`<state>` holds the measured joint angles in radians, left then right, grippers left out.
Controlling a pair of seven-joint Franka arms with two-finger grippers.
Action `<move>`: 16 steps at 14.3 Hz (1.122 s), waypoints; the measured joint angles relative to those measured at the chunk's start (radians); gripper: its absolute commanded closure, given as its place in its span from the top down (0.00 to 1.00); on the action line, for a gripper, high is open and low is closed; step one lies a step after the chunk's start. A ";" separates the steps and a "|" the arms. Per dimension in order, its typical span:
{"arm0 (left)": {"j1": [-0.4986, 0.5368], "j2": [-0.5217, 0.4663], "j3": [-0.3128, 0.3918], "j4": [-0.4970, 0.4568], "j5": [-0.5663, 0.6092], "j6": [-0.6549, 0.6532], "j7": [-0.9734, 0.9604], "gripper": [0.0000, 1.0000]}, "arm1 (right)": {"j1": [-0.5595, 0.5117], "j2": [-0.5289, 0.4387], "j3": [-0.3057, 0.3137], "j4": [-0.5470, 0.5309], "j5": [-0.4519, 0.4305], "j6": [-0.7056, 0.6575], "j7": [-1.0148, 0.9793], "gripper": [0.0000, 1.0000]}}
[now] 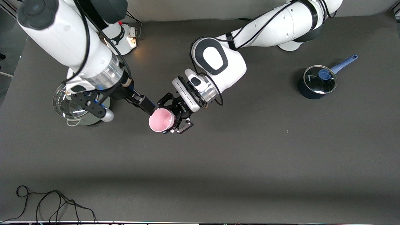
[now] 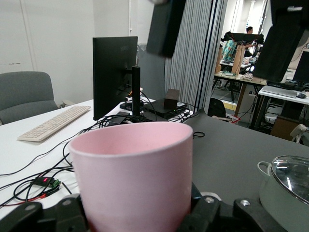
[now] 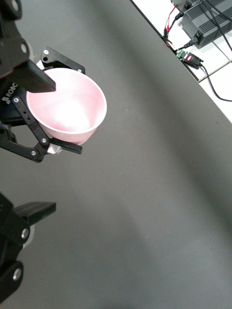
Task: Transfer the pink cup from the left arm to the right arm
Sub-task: 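Reach the right gripper to the cup rim beside the left gripper, then close the right gripper on the cup rim and open the left gripper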
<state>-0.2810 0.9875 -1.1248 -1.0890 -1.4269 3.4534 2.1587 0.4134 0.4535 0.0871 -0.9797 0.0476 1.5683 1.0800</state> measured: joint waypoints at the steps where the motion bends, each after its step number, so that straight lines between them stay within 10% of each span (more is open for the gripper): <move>1: 0.000 0.000 0.001 0.000 0.001 0.000 0.000 0.00 | 0.000 0.004 0.000 0.000 0.000 0.000 0.000 1.00; 12: -0.001 -0.008 0.001 0.001 0.002 0.000 0.000 0.00 | 0.000 0.066 0.002 0.000 0.000 0.000 0.032 0.95; 16: -0.001 -0.008 0.001 0.001 0.002 0.000 0.000 0.00 | 0.000 0.066 0.010 0.002 0.000 0.000 0.039 0.34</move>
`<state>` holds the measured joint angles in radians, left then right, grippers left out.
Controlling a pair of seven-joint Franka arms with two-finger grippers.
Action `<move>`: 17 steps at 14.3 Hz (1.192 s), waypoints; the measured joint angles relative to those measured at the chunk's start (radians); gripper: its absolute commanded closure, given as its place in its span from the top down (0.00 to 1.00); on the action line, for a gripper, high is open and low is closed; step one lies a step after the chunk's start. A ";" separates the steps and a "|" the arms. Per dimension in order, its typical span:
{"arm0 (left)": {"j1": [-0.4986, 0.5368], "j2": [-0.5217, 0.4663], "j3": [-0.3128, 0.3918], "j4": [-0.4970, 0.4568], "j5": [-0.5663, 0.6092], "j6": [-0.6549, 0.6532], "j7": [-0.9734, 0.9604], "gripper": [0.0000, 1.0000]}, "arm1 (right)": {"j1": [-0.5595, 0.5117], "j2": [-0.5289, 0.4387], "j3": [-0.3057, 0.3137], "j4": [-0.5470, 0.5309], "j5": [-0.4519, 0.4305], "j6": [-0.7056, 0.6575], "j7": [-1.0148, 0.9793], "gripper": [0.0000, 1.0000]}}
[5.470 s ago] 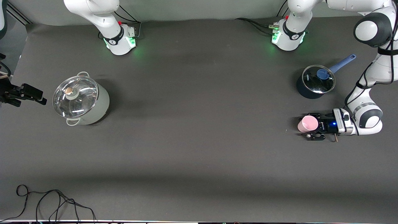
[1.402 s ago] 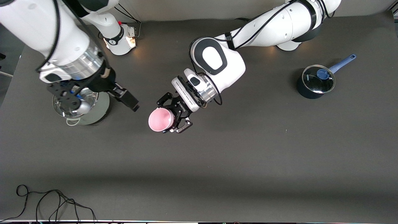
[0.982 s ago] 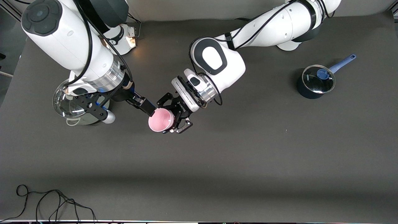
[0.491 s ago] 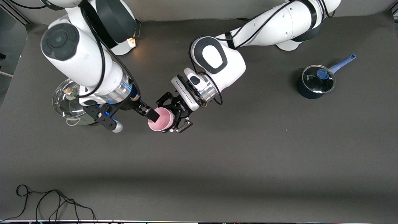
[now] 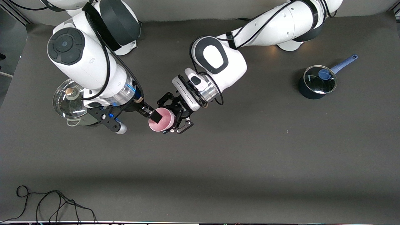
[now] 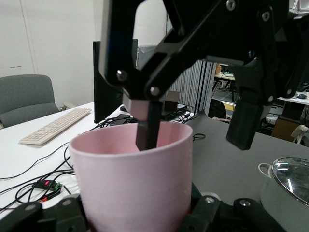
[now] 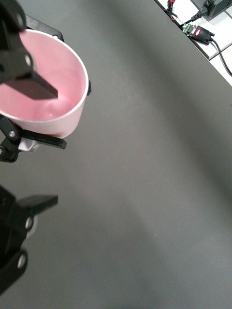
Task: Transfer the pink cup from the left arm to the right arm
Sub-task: 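Close the right gripper on the cup rim and open the left gripper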
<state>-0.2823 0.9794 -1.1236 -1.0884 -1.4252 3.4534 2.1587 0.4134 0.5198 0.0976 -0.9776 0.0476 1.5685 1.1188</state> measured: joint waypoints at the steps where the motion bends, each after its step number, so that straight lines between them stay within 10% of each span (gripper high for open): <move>1: 0.000 0.000 0.000 0.000 0.000 0.000 0.000 0.00 | 0.000 0.000 0.001 0.000 0.000 0.000 0.009 0.20; 3: 0.000 0.000 0.000 0.000 0.000 0.000 0.000 0.00 | 0.000 0.000 0.002 0.002 0.000 0.000 0.027 0.00; 8: -0.012 -0.003 0.001 0.000 0.002 0.000 0.001 0.00 | 0.001 0.000 0.010 0.012 0.000 -0.001 0.038 0.00; 9: -0.012 -0.003 0.002 0.000 0.002 0.000 0.001 0.99 | 0.001 0.000 0.010 0.012 0.000 -0.001 0.038 0.00; 17: -0.001 -0.010 0.008 0.000 0.050 0.001 0.001 1.00 | 0.000 0.000 0.010 0.018 -0.007 0.012 0.039 0.00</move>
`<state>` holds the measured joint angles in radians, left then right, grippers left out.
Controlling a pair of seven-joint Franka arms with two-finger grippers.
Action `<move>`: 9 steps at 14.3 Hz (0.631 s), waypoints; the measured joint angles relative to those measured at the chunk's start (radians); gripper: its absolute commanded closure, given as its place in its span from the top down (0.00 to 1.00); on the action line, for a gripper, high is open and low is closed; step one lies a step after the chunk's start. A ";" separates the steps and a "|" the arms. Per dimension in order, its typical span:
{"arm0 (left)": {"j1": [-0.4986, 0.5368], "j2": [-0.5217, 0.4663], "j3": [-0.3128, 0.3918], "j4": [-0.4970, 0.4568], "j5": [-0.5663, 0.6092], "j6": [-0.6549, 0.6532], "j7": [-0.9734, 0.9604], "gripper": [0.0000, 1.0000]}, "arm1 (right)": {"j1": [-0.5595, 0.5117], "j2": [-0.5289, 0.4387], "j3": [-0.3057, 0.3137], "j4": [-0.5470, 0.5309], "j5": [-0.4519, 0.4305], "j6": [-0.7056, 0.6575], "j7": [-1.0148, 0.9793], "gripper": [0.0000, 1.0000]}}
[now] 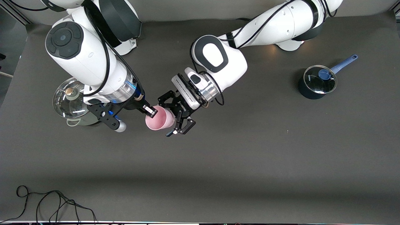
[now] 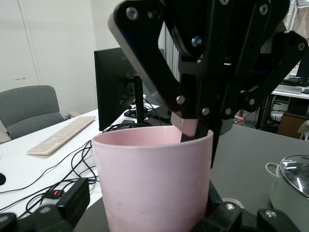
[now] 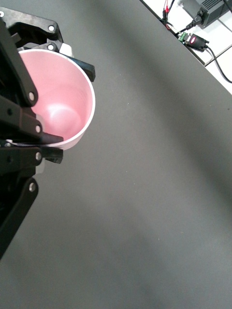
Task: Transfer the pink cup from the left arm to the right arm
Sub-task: 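Close the right gripper on the cup rim and open the left gripper, then carry the cup away with the right gripper while the left gripper withdraws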
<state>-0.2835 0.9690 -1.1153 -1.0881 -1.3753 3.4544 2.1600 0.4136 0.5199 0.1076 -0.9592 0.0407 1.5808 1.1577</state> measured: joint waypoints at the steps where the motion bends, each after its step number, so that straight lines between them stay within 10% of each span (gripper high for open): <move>1: 0.006 -0.001 0.000 -0.001 0.001 0.000 0.000 1.00 | 0.000 0.000 0.000 0.001 -0.020 0.018 0.000 0.00; 9: 0.272 -0.081 -0.044 -0.245 0.014 -0.107 0.033 1.00 | -0.066 0.005 -0.034 0.006 -0.173 0.130 -0.099 0.00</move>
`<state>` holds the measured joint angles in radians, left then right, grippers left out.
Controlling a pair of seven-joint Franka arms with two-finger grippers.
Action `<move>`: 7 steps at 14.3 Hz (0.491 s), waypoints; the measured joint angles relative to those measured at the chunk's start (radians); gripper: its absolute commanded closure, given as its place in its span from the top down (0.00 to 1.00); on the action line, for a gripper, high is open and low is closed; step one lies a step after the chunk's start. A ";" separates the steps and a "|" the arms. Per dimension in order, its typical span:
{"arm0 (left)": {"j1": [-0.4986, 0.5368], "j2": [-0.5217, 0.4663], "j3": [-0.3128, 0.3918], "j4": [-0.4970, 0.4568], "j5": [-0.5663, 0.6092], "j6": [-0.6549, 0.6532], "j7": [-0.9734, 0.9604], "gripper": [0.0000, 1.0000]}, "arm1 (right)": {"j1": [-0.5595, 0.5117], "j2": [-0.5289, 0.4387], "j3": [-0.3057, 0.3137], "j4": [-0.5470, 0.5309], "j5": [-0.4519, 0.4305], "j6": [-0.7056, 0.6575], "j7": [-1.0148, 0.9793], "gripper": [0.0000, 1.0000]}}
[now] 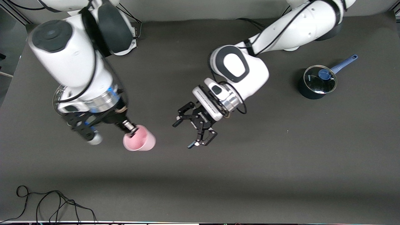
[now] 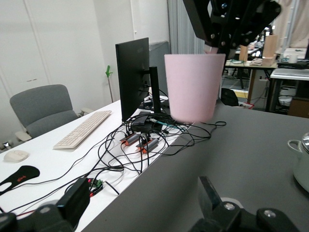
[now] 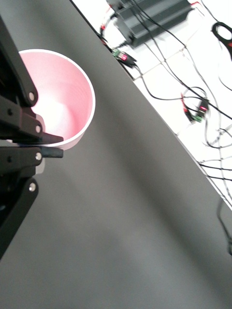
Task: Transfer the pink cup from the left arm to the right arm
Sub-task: 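Carry the cup away with the right gripper while the left gripper withdraws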
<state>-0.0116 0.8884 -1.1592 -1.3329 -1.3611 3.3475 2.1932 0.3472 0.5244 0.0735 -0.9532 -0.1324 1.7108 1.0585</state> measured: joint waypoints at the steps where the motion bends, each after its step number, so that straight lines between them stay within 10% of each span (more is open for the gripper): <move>1: 0.054 -0.012 -0.011 -0.045 0.000 -0.051 0.017 1.00 | -0.034 0.000 -0.002 0.002 0.000 0.000 -0.032 0.00; 7: 0.442 -0.026 -0.097 -0.300 0.007 -0.439 0.159 1.00 | -0.293 -0.001 -0.005 0.002 -0.001 -0.001 -0.308 0.00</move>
<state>0.4307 0.8629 -1.2566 -1.6331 -1.3540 2.9088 2.3526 0.0538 0.5237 0.0690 -0.9516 -0.1337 1.7097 0.7501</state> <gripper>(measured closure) 0.000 0.965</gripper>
